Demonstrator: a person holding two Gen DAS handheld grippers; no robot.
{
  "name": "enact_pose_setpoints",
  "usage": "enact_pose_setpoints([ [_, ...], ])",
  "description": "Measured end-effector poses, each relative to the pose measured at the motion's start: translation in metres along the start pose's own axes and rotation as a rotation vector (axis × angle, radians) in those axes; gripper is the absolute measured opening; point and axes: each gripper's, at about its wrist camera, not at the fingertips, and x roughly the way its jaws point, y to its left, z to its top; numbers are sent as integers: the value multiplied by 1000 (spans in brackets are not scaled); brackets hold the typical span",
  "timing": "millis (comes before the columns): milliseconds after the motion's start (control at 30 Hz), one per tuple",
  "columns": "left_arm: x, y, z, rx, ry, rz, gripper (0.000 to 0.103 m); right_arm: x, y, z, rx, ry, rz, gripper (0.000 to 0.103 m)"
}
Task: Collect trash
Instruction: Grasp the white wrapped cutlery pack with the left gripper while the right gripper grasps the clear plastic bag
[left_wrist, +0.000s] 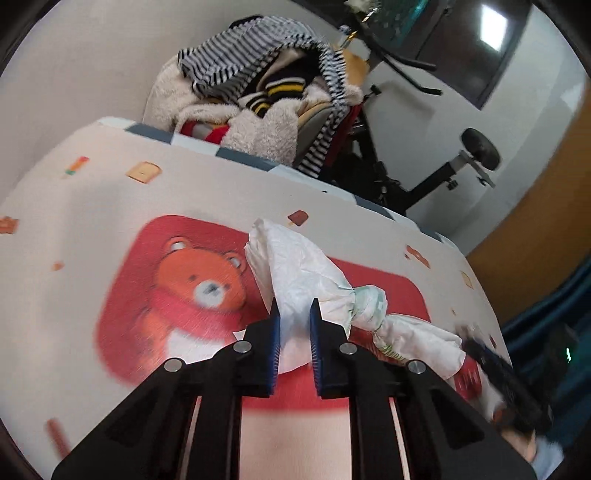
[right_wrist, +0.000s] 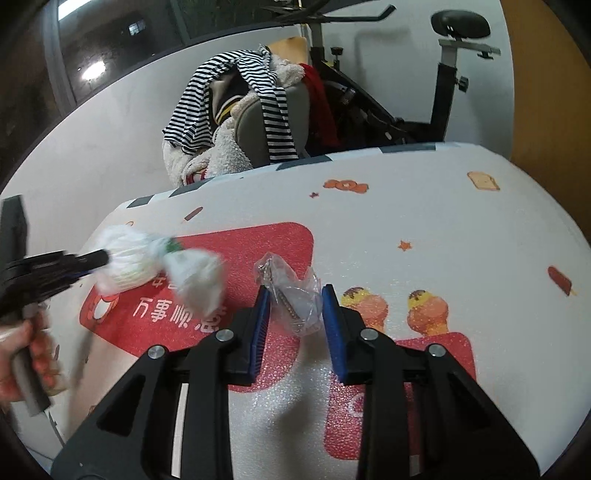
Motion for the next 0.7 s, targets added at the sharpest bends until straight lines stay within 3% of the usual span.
enact_pose_setpoints([
  [67,-28,0,-12,31,-4,0,14,-5,3,3,5,27,8,31],
  [300,-110,1,-56,79,-24,14,14,-69,39,-4,-64,-28,116,31],
  [700,-218,-5,-153,107,-40,18,14,-184,89,-88,-167,-45,229,31],
])
